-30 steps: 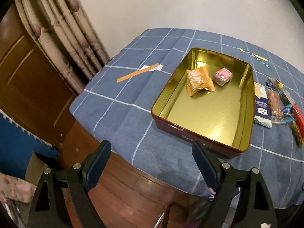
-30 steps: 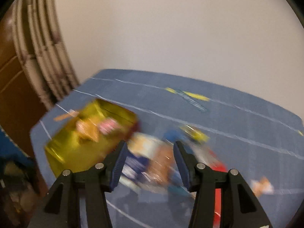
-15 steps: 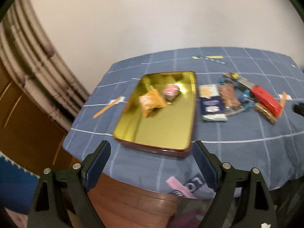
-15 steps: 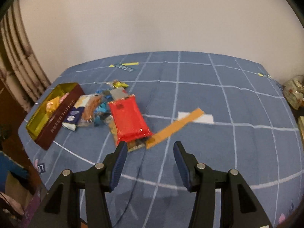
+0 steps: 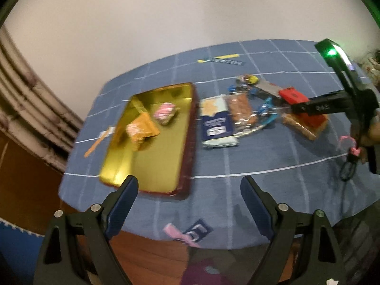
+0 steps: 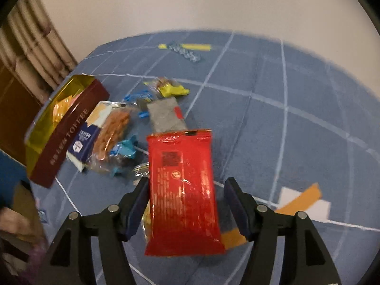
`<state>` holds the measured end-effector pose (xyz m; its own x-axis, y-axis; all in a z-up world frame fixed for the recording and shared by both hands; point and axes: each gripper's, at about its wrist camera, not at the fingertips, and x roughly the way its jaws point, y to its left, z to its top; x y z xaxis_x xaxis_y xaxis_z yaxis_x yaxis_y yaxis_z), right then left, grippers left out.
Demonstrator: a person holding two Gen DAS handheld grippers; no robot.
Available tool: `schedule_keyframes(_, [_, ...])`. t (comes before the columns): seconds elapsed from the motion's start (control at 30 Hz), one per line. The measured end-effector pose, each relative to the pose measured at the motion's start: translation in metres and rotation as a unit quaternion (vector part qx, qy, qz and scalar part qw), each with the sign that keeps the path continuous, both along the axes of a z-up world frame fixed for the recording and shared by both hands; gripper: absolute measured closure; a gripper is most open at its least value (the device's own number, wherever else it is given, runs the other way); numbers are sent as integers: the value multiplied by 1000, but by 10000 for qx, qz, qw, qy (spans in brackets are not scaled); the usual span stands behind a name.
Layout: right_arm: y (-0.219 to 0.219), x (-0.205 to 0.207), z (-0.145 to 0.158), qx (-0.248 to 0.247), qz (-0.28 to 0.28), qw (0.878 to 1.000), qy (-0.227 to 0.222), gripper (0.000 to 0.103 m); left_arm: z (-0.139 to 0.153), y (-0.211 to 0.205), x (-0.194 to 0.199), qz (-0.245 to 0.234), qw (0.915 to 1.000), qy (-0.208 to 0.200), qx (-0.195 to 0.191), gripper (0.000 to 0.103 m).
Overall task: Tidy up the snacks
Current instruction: 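Grasp the red bar packet with the right gripper and lift, then grasp the clear fried-dough bag with the left gripper while right holds red packet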
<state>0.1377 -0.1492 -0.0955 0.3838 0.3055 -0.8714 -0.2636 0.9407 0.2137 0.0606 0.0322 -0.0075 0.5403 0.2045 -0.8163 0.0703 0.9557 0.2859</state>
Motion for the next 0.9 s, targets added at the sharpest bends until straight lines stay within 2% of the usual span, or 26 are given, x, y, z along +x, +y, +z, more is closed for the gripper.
schedule_keyframes(0.07, [-7,3,-3,214,-44,9997,85,58,-3,-10,10,-195,9992,195,-278,17])
schedule_keyframes(0.17, [-18,-9,3,83,-211,9997,-74,58,-6,-27,28,-424,9940,527,-856,17])
schedule_keyframes(0.27, [-46,-36,13,386,-628,9969,-260,58,-12,-45,51,-595,9833,930,-1445,17])
schedule_keyframes(0.3, [-59,-48,18,438,-837,9949,-341,58,-16,-53,63,-600,9775,1100,-1699,17])
schedule_keyframes(0.4, [-92,-92,27,787,-1513,9844,-424,58,-27,-71,88,-536,9662,1402,-2094,18])
schedule_keyframes(0.53, [-120,-151,38,1318,-2192,9650,-575,58,-54,-98,120,-362,9491,1976,-2427,18])
schedule_keyframes(0.6, [-126,-170,41,1476,-2330,9589,-663,58,-62,-107,131,-198,9489,2040,-2398,18])
schedule_keyframes(0.77, [-121,-180,57,1110,-2153,9639,-1108,58,-78,-121,152,141,9456,2241,-2353,18])
schedule_keyframes(0.83, [-124,-179,54,1218,-2119,9638,-1066,58,-84,-126,157,249,9501,2265,-2132,18])
schedule_keyframes(0.9, [-128,-180,50,1215,-2140,9638,-1028,58,-90,-131,161,326,9503,2297,-2076,18])
